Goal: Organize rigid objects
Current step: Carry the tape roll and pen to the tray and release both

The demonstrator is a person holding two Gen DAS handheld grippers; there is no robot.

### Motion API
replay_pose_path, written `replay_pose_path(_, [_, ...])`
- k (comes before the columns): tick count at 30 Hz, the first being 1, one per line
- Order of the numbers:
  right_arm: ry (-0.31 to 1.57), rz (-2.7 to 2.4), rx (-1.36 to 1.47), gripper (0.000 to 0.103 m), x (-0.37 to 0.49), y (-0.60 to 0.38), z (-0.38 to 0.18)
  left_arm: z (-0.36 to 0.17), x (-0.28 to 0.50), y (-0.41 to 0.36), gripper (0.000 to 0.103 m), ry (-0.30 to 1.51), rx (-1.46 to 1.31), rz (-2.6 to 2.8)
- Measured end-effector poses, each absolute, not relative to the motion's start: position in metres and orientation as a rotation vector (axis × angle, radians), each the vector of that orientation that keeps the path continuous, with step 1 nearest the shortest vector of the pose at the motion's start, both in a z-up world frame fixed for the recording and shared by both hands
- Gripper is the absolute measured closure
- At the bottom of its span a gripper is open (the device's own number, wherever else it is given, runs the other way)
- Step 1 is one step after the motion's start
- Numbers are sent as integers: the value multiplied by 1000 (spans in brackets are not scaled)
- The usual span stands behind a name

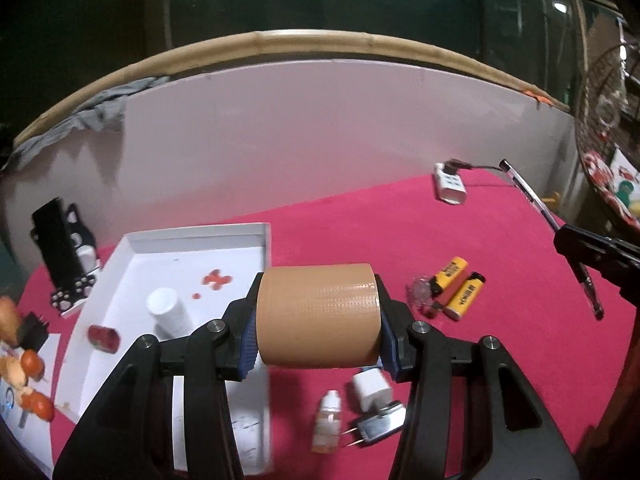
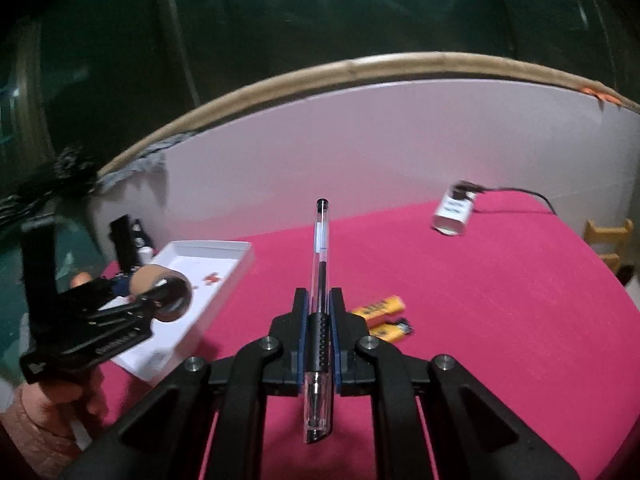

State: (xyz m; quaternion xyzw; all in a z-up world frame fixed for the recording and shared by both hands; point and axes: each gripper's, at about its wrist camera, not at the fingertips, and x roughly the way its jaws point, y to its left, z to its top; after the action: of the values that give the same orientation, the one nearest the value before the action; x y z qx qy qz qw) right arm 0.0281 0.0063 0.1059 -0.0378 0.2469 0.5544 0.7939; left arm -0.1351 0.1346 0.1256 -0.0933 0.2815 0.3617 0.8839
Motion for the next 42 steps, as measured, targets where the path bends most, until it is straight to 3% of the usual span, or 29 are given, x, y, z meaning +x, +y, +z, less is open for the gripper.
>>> replay_pose_path(23, [509,1444,-207,96,-52,117,131,119,-241,197,55,525,-322,995])
replay_pose_path(42, [820,1431,-334,96,-83,233,48,55,-284,281,55,638,-506,1106])
